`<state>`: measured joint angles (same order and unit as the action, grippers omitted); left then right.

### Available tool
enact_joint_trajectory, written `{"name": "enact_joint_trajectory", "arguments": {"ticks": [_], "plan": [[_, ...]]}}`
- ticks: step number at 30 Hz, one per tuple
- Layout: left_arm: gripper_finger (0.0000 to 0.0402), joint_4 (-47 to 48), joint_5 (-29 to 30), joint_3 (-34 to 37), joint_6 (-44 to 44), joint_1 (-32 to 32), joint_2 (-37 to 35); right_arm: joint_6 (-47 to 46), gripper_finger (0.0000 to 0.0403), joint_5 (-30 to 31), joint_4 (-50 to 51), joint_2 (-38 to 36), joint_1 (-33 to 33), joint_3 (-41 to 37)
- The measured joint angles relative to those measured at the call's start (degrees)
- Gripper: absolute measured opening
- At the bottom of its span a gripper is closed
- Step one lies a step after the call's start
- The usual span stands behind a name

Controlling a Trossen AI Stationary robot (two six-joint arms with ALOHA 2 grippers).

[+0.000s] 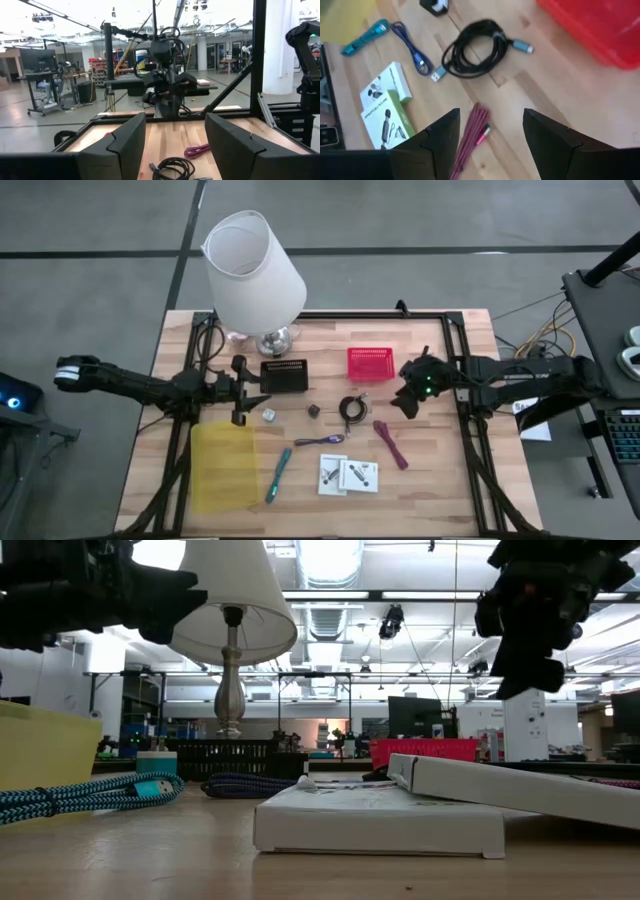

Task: Pick and place items into bin
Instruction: Put the pink charger cable into the yellow bin

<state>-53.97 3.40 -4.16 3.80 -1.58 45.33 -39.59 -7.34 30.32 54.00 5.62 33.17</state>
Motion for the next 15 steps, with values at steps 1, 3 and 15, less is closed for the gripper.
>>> {"name": "enact_joint_trajectory", "arguments": {"ticks": [1, 3, 15], "plan": [[0.0190, -0.01, 0.00, 0.00, 0.09, 0.00, 0.11, -0.94, 0.0203, 0.14, -0.10, 0.62, -0.48, 0.00], [0.0190, 0.02, 0.02, 0.02, 0.12, 0.00, 0.35, -1.98, 0.0203, 0.94, 0.04, 2.12, -1.67, 0.00], [0.0190, 0.04, 0.04, 0.02, 0.10, 0.00, 0.30, -5.52, 0.0203, 1.27, -0.46, 14.42, -6.60, 0.61]]}}
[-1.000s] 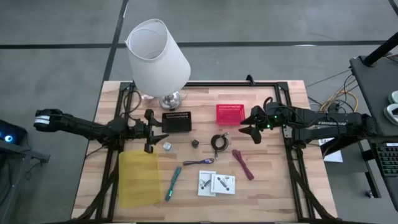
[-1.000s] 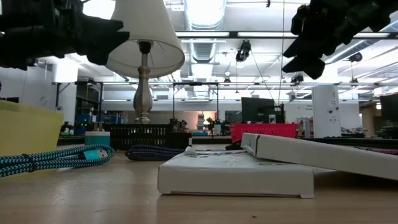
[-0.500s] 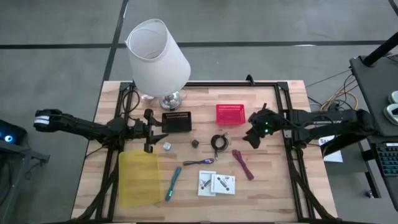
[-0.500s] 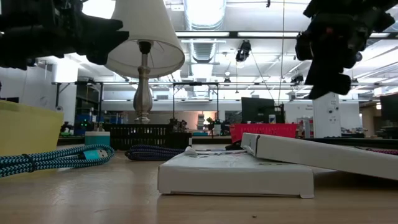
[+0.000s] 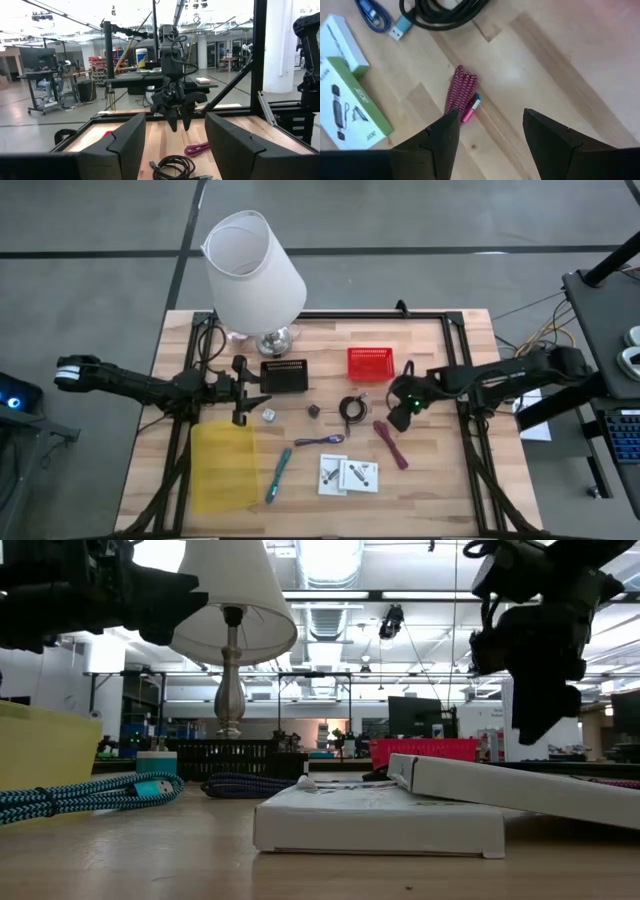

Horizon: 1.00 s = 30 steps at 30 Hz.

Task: Pick and place items into bin
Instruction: Put the pink charger cable into the yellow bin

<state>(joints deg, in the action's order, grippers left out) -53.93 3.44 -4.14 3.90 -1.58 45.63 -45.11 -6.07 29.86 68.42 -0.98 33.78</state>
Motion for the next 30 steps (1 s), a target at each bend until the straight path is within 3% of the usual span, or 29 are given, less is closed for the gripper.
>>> {"name": "enact_joint_trajectory", "arguments": {"ticks": [30], "plan": [[0.0190, 0.46, 0.03, 0.04, 0.00, 0.00, 0.09, 2.41, 0.0203, -0.51, -0.32, 21.55, -5.04, 9.15]]}}
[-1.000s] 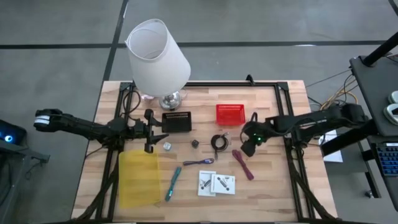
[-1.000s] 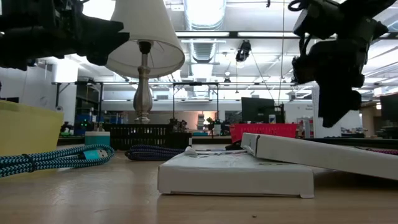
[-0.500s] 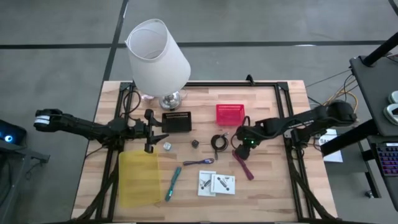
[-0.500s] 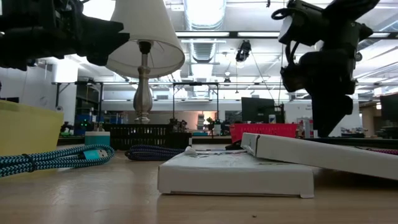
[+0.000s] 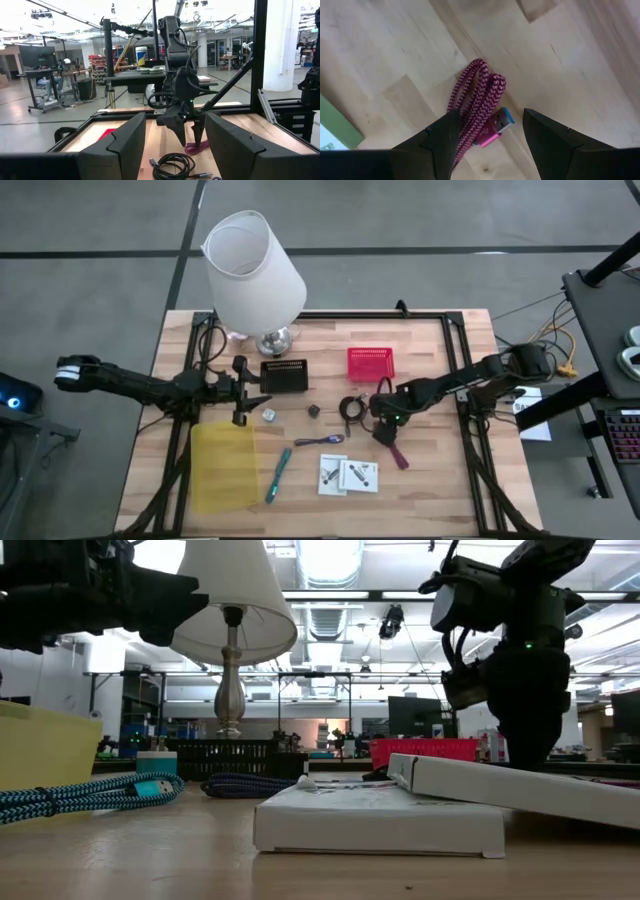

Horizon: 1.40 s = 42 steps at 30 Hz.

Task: Pick and place items into bin
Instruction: Put the pink charger cable into the yellow bin

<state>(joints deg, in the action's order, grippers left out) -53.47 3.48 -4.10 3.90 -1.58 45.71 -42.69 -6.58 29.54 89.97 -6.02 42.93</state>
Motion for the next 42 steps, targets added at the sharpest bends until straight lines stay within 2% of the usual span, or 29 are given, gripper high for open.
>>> {"name": "enact_joint_trajectory", "arguments": {"ticks": [21, 25, 36, 38, 42], "plan": [[0.0190, 0.00, 0.01, 0.05, 0.00, 0.00, 0.02, 5.62, 0.0199, 0.09, 0.06, 0.77, -0.02, 0.20], [0.0190, -0.02, 0.01, 0.07, 0.00, 0.00, 0.00, 6.07, 0.0167, 0.48, -0.02, 0.77, 0.02, 0.16], [0.0190, -0.02, 0.01, 0.07, 0.00, 0.00, 0.00, 6.65, 0.0034, 0.08, -0.29, 0.90, 0.02, 0.05], [0.0190, -0.02, 0.01, 0.07, 0.00, 0.00, 0.00, 6.84, 0.0021, 0.00, -0.29, 0.90, 0.04, 0.05], [0.0190, -0.02, 0.00, 0.09, 0.00, 0.00, 0.00, 6.92, 0.0019, -0.01, -0.28, 0.84, 0.05, 0.08]]}}
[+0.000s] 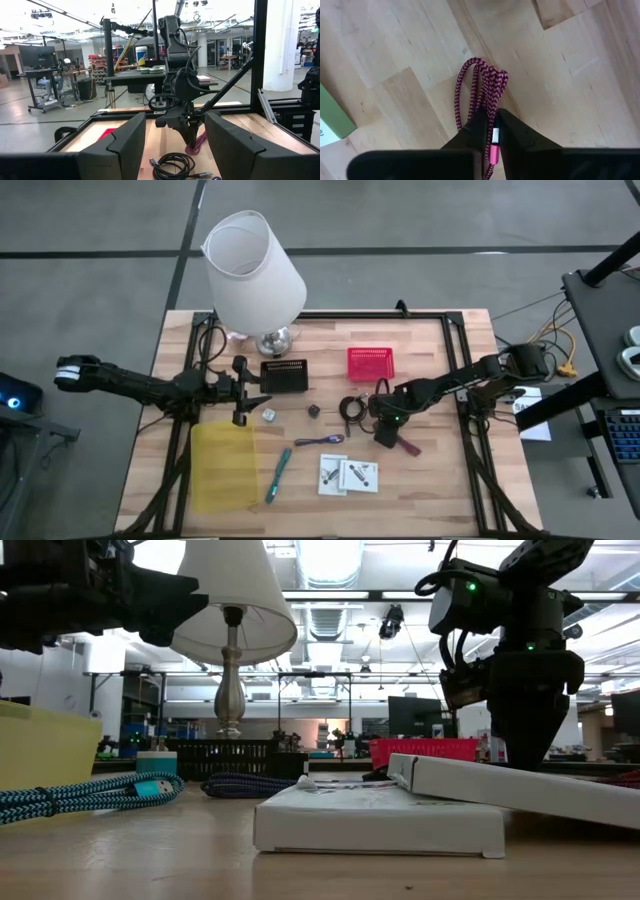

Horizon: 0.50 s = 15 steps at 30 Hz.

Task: Pick and place items into bin
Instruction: Put the pink charger cable into the yellow bin

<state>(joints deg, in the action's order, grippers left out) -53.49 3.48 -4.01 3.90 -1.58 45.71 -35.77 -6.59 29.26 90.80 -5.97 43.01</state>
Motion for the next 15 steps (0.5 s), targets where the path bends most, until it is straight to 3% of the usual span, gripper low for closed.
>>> {"name": "enact_joint_trajectory", "arguments": {"ticks": [9, 15], "plan": [[0.0190, -0.02, 0.00, 0.02, -0.02, 0.00, 0.00, 7.21, 0.0019, 1.72, 0.65, -2.88, 0.13, 5.20], [0.0190, -0.04, -0.02, 0.02, -0.02, 0.00, 0.00, 15.20, 0.0019, 13.49, -2.35, -6.76, -0.02, 9.57]]}}
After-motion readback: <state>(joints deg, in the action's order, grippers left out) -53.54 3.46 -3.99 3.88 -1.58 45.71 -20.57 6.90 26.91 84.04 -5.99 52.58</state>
